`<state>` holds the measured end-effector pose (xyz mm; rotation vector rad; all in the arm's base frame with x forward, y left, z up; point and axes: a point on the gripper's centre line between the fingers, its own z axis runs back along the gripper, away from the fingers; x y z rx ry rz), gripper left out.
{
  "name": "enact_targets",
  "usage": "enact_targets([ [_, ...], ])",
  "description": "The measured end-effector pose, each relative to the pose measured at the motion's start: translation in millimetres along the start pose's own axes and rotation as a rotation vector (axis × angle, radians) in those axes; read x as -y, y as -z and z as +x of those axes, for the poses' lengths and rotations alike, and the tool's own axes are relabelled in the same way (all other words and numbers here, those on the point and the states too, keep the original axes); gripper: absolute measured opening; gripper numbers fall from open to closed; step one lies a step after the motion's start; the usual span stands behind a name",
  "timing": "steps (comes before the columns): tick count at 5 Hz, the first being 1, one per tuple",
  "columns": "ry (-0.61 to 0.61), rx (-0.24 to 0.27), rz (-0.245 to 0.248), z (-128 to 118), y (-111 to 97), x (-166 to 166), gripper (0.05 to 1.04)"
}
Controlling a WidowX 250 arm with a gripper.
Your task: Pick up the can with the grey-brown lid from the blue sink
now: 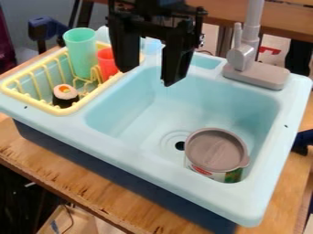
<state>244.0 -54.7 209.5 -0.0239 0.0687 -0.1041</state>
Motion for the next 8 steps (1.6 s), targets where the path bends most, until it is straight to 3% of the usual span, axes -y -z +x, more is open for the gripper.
enact_targets([
  [2,0.072,-0.079,0.006,-6,12,19,1.000],
  [4,0.177,-0.178,-0.061,-16,26,45,1.000],
  [5,0.156,-0.258,-0.089,-18,39,51,1.000],
  [6,0.172,-0.331,-0.086,-19,54,66,1.000],
  [8,0.135,-0.422,-0.051,-19,74,68,1.000],
])
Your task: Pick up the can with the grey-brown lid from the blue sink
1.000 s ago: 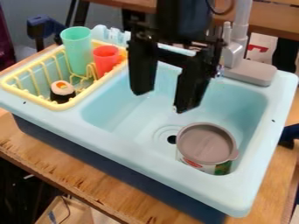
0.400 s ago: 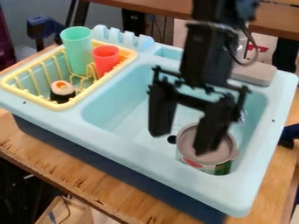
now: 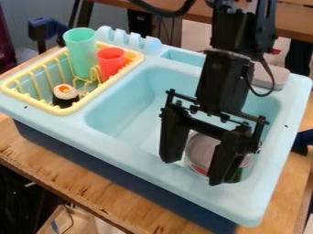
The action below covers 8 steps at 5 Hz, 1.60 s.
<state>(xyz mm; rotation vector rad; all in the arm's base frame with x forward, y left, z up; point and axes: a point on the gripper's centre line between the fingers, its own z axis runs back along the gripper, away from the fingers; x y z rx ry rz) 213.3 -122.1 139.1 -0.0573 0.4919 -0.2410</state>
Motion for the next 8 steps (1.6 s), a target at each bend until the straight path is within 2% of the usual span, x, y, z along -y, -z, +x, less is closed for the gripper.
enact_targets([
  [2,0.024,-0.024,0.031,9,3,1,1.000],
  [4,0.031,-0.021,0.043,29,3,2,1.000],
  [5,0.035,-0.043,0.054,40,5,1,1.000],
  [6,0.040,-0.025,0.071,52,2,-2,0.999],
  [8,0.079,0.094,0.157,79,-24,-8,0.999],
])
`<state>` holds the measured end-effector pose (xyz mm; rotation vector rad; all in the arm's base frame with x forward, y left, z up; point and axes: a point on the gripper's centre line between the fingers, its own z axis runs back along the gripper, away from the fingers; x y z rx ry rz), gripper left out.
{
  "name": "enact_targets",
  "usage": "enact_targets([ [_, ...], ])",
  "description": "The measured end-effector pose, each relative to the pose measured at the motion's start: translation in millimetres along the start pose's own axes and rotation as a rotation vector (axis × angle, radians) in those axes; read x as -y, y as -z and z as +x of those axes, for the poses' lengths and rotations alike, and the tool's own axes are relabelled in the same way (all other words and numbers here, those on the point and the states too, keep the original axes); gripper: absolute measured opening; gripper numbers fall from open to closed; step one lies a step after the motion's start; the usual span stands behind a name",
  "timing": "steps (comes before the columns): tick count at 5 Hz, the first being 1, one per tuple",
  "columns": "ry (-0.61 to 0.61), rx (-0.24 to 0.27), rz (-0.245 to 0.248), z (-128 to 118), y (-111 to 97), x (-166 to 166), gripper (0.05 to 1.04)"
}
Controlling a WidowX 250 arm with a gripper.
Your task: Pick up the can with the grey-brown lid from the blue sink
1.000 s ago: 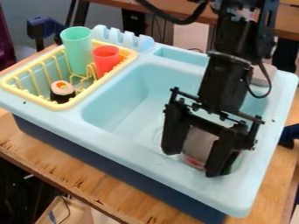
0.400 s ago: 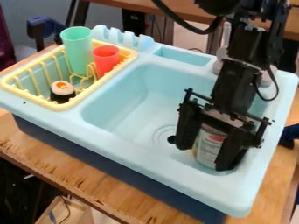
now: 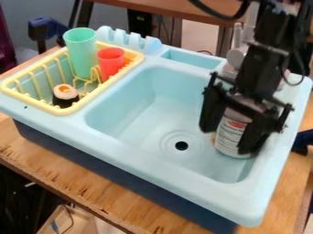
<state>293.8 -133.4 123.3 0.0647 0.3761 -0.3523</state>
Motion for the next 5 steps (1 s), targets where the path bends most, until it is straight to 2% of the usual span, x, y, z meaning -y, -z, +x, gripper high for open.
enact_targets([
  [1,0.006,0.020,0.021,3,-1,-3,1.000],
  [2,0.017,0.047,0.012,2,-4,-1,0.999],
  [3,-0.004,0.058,0.000,-20,-14,-1,0.999],
  [4,-0.008,0.149,-0.046,-54,-41,3,0.999],
  [5,-0.025,0.204,-0.090,-80,-59,-4,0.999],
])
